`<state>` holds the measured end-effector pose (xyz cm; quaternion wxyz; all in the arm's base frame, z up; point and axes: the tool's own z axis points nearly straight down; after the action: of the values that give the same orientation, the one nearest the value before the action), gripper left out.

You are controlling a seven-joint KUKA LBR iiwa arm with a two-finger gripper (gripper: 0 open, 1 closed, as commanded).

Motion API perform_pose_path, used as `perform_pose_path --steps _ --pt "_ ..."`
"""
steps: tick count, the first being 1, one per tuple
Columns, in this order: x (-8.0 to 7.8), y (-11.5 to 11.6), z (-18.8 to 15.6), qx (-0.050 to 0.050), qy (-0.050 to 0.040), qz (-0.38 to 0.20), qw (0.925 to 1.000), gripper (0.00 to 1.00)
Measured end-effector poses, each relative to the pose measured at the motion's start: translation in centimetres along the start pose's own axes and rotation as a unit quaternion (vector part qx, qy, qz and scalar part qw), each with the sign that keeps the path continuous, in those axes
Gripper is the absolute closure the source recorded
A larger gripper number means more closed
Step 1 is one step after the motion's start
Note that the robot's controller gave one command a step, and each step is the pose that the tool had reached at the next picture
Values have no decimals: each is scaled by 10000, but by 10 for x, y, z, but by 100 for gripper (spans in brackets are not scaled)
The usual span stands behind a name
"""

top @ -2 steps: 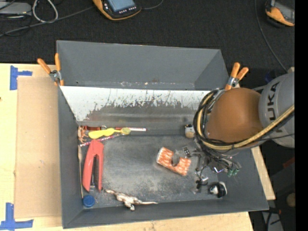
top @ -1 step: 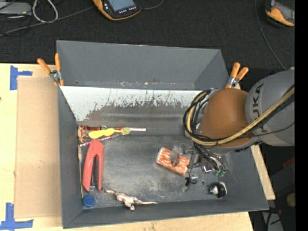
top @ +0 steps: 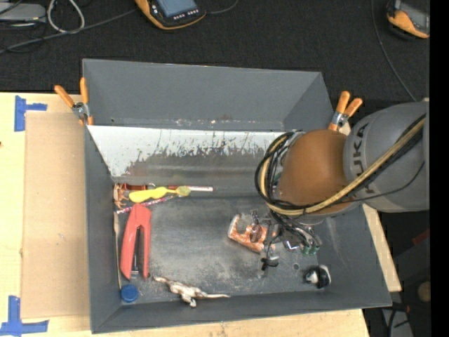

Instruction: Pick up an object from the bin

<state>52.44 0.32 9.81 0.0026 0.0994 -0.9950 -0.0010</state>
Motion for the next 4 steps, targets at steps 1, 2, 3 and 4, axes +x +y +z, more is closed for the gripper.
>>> perform_pose_path --steps 1,2,3,4 --pt "-11 -17 13 -3 0 478 9989 0" --pt "-33 -50 18 -9 -12 206 9998 100" --pt "-33 -50 18 -9 -12 203 9998 100" --pt "-38 -50 -48 -20 11 320 9995 100"
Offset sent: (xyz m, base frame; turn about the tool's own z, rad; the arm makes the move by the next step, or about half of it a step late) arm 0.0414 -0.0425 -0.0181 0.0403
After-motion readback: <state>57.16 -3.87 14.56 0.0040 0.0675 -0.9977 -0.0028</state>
